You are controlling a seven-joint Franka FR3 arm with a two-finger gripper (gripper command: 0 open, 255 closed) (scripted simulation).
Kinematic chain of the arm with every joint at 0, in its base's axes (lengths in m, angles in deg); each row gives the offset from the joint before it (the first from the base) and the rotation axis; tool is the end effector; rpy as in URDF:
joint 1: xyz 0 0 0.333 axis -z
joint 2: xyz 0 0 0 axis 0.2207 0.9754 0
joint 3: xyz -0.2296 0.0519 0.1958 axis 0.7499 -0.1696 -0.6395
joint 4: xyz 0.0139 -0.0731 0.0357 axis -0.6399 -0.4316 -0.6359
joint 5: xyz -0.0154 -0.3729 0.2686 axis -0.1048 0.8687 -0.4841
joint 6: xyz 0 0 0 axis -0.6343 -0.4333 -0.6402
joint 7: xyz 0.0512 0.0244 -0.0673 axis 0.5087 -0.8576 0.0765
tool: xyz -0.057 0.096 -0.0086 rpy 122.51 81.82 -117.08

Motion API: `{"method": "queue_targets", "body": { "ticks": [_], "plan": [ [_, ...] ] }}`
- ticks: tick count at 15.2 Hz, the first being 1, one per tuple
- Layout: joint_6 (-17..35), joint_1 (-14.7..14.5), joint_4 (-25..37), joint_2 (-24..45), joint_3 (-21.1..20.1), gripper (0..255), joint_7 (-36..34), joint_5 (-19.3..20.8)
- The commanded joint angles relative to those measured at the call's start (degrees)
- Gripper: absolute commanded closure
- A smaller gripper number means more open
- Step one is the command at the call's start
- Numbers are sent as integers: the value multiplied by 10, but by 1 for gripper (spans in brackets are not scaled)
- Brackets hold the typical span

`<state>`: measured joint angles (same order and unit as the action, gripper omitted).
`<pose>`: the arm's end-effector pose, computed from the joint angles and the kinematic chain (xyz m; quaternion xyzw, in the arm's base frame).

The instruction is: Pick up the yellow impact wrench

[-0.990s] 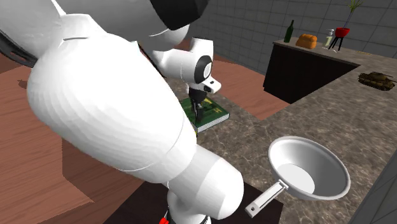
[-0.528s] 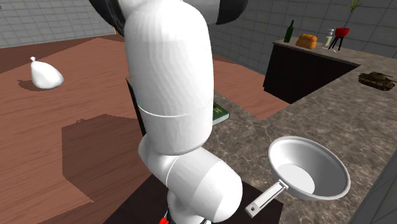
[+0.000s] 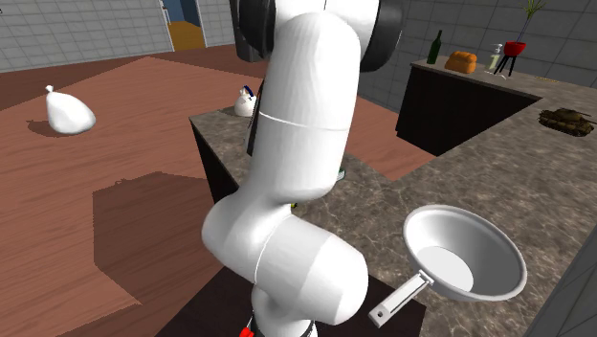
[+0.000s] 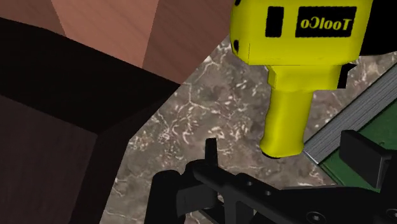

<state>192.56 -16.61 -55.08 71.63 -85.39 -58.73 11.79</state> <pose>0.4004 0.3085 0.0965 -0.8501 0.5237 0.0476 0.0288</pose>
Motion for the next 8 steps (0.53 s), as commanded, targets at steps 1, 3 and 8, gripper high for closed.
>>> {"method": "queue_targets", "body": {
  "ticks": [1,3,8],
  "plan": [
    [16,-45,41,51,41,0,-54,30],
    [29,-79,79,96,73,0,-88,42],
    [50,-109,111,145,104,0,-110,53]
  ]
}}
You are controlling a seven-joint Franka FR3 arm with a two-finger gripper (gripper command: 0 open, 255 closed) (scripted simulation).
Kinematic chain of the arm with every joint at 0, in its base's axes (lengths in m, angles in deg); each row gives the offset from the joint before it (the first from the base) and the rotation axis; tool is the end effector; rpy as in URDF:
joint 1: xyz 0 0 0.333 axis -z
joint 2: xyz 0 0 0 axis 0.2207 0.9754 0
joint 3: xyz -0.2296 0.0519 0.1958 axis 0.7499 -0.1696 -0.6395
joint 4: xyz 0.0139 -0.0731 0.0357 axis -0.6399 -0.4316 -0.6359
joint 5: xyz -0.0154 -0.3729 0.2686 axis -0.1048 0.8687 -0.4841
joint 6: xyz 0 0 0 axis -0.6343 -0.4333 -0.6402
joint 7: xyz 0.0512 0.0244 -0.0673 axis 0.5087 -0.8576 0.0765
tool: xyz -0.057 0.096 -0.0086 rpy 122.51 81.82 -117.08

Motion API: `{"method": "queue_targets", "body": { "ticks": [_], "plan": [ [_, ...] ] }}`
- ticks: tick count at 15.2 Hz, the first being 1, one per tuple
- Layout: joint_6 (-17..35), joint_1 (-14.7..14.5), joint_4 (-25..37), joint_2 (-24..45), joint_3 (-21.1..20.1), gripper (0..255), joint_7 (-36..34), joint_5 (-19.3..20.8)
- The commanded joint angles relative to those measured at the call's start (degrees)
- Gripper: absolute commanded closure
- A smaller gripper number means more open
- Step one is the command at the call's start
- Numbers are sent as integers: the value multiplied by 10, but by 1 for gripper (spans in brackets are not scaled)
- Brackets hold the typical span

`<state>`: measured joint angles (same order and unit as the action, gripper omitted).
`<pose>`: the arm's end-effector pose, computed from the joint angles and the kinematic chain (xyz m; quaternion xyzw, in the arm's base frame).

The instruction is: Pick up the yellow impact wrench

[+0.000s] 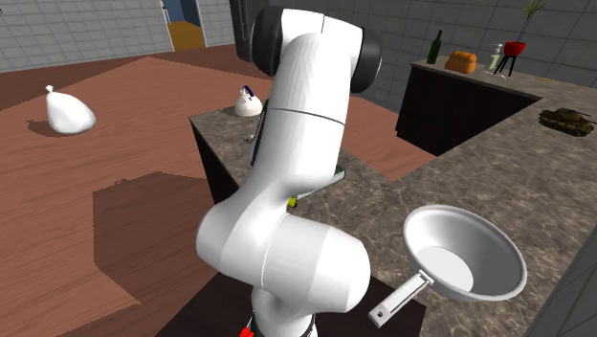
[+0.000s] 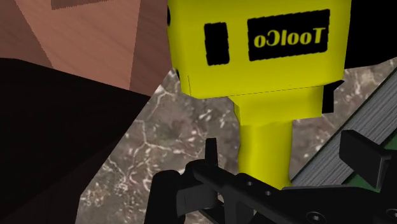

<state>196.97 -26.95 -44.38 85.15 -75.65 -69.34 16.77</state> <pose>0.4234 0.3380 0.0331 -0.8178 0.5724 0.0478 0.0350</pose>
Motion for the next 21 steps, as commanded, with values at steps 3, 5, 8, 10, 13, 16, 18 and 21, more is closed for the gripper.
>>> {"method": "queue_targets", "body": {
  "ticks": [3,5,8,10,13,16,18,21],
  "plan": [
    [21,-18,14,33,21,0,-8,11],
    [28,-24,20,46,28,0,-10,15],
    [30,-25,18,45,28,255,-11,15],
    [30,-25,18,45,28,255,-11,15],
    [29,-24,18,44,28,255,-11,15],
    [28,-24,20,45,28,255,-10,15],
    [19,-16,13,30,19,255,-8,10],
    [4,-4,3,6,4,255,-3,3]
  ]
}}
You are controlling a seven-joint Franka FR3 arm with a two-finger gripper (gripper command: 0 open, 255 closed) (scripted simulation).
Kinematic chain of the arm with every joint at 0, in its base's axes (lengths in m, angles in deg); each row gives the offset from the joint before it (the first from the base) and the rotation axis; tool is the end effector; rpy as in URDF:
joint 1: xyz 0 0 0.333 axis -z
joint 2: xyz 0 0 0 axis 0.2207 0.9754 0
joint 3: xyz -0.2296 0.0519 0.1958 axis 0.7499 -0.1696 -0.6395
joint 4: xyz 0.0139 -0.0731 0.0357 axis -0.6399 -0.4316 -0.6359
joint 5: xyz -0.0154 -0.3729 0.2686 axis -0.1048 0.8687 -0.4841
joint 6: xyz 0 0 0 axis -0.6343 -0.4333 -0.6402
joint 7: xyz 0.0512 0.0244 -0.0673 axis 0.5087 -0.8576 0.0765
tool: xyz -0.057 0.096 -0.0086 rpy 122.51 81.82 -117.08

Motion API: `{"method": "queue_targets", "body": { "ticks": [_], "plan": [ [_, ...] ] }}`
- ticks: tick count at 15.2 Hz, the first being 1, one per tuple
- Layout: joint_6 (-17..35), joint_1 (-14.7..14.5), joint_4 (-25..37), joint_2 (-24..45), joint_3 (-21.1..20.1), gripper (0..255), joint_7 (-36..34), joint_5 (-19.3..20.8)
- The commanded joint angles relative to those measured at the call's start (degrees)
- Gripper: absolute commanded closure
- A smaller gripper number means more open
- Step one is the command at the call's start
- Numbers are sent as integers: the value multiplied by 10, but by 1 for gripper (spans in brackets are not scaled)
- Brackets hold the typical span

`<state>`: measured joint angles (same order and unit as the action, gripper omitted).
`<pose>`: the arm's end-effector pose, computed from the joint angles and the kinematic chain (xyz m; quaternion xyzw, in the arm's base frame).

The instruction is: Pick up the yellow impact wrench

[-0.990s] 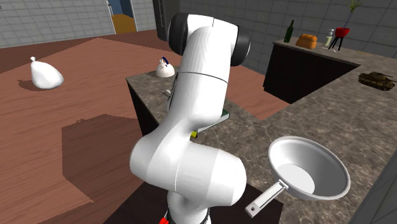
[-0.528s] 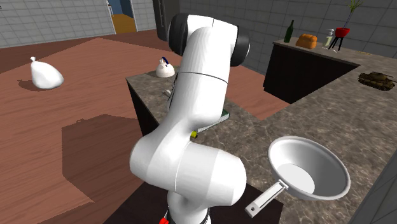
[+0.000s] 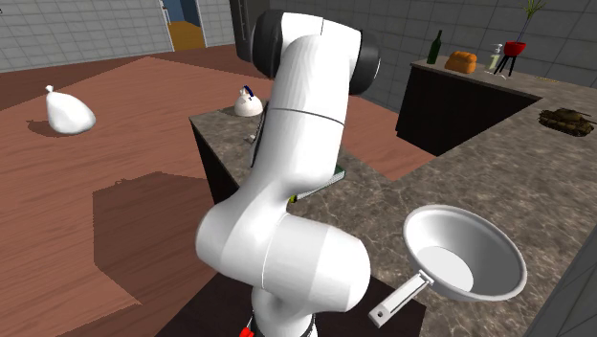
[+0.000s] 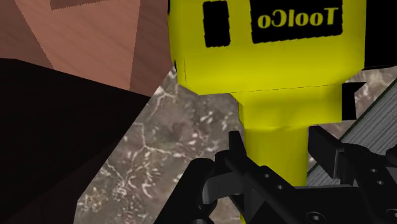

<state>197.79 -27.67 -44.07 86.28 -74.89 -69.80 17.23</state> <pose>0.4210 0.3375 0.0246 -0.8175 0.5729 0.0481 0.0343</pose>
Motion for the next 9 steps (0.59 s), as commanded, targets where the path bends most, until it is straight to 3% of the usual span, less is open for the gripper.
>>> {"method": "queue_targets", "body": {
  "ticks": [1,9],
  "plan": [
    [-10,7,-3,-13,-8,255,3,-5],
    [-53,42,-24,-75,-51,255,21,-35]
  ]
}}
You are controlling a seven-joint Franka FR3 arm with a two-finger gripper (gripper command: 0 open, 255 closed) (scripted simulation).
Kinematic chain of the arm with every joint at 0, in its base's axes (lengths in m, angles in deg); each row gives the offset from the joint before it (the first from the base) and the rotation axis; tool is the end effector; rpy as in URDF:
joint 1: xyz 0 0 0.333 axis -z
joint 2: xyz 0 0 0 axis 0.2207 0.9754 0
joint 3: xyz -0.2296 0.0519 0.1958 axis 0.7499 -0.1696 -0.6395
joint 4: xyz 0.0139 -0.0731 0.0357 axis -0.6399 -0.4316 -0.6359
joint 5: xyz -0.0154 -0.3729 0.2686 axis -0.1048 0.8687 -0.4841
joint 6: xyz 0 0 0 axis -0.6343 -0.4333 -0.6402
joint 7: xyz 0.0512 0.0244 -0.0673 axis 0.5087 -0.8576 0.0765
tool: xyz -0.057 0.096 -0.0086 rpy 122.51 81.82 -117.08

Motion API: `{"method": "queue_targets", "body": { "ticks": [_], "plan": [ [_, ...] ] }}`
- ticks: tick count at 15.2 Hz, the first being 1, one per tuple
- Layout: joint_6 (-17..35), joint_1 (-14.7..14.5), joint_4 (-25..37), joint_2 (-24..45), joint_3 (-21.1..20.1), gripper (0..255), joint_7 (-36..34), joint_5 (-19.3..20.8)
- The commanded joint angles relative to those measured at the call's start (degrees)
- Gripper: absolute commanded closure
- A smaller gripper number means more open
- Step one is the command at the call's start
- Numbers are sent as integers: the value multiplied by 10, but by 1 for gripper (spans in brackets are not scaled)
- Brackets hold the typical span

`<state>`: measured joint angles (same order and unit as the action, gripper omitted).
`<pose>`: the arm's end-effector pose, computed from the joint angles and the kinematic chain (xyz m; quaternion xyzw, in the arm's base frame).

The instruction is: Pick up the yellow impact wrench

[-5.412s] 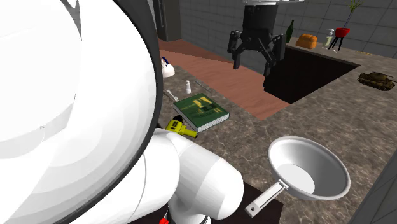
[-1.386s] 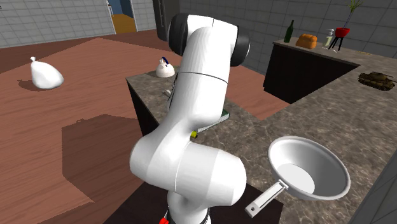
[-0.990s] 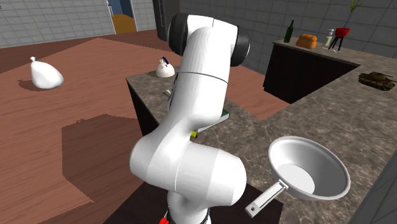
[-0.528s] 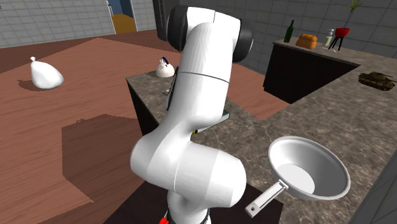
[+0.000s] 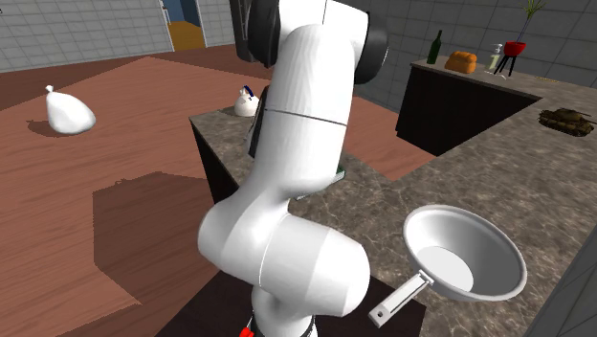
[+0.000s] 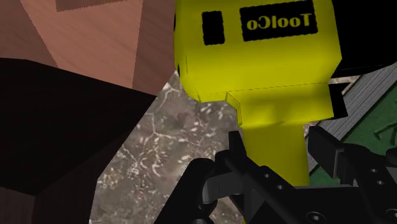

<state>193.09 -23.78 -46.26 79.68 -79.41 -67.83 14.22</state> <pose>0.4279 0.3404 0.0715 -0.8175 0.5729 0.0480 0.0345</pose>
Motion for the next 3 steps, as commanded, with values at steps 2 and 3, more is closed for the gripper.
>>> {"method": "queue_targets", "body": {
  "ticks": [2,3],
  "plan": [
    [-13,9,-4,-17,-12,255,4,-10],
    [-13,9,-4,-17,-12,255,4,-10]
  ]
}}
